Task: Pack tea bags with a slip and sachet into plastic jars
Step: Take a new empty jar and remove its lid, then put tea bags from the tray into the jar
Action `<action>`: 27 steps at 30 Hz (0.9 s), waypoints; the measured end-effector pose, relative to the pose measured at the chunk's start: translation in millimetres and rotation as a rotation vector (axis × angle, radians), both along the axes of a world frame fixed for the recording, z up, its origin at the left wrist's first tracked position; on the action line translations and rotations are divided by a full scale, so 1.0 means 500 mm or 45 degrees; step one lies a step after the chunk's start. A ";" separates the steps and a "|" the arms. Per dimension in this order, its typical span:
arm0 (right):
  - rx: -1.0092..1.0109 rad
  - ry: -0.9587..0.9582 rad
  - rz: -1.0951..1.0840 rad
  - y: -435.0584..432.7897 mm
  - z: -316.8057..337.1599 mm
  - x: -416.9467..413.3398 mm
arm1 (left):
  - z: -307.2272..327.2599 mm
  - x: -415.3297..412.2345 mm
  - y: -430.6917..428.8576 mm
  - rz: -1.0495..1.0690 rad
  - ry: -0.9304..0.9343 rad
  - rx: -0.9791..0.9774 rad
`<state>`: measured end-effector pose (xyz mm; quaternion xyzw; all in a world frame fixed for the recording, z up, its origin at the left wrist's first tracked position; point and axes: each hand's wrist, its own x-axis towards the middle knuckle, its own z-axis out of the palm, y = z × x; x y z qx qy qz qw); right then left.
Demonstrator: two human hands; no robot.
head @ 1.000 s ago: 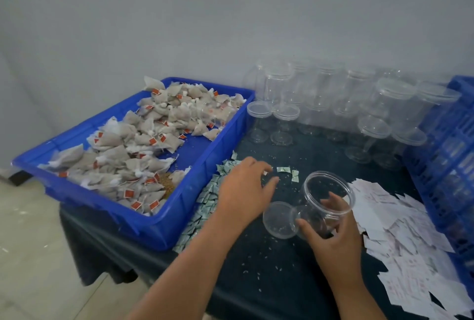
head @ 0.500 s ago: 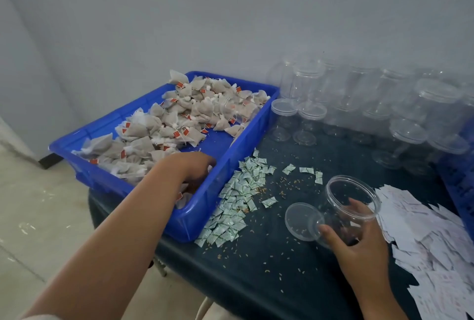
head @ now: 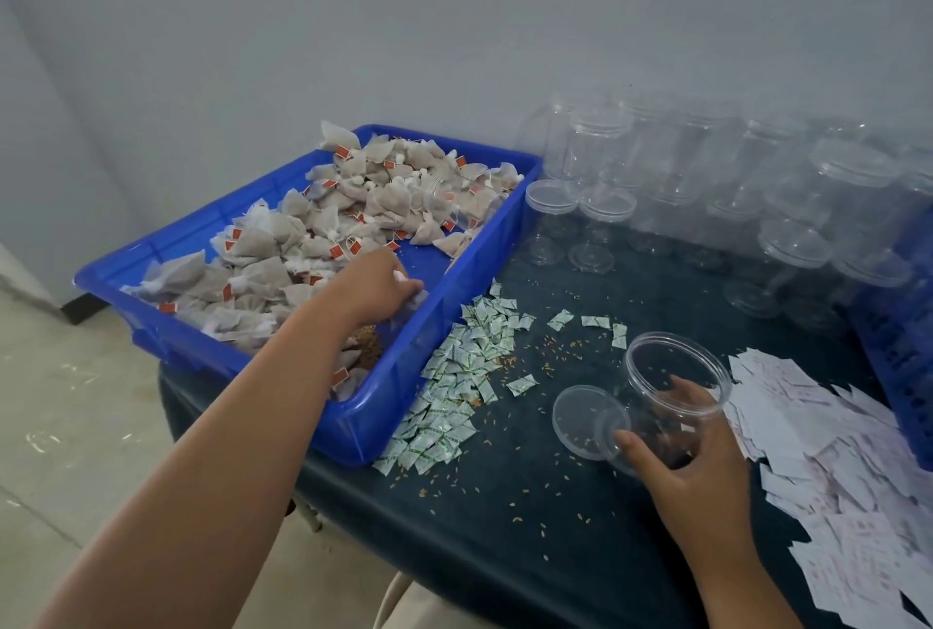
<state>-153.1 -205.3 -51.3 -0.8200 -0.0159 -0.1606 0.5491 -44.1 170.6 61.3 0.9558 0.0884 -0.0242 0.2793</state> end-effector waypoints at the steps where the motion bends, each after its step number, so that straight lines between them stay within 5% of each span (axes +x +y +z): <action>1: 0.000 0.000 0.001 0.001 0.000 0.000 | -0.002 -0.001 -0.002 0.018 -0.050 -0.112; 4: -0.011 -0.013 0.015 0.005 0.003 -0.001 | 0.004 -0.009 -0.008 0.045 -0.184 -0.234; 11: -0.112 -0.017 0.085 0.009 0.011 0.000 | 0.072 -0.018 -0.057 0.048 -0.473 -0.031; 14: -0.150 -0.014 0.107 0.009 0.016 0.001 | 0.111 -0.044 -0.131 -0.047 -0.618 -0.245; 18: -0.163 -0.030 0.123 0.008 0.016 0.002 | 0.119 -0.086 -0.287 -0.398 -0.537 -0.310; 24: -0.121 -0.078 0.106 0.007 0.017 0.000 | 0.076 -0.116 -0.412 -0.772 -0.328 0.015; 27: -0.101 -0.070 0.077 0.004 0.014 -0.001 | 0.094 -0.095 -0.388 -0.757 -0.395 -0.095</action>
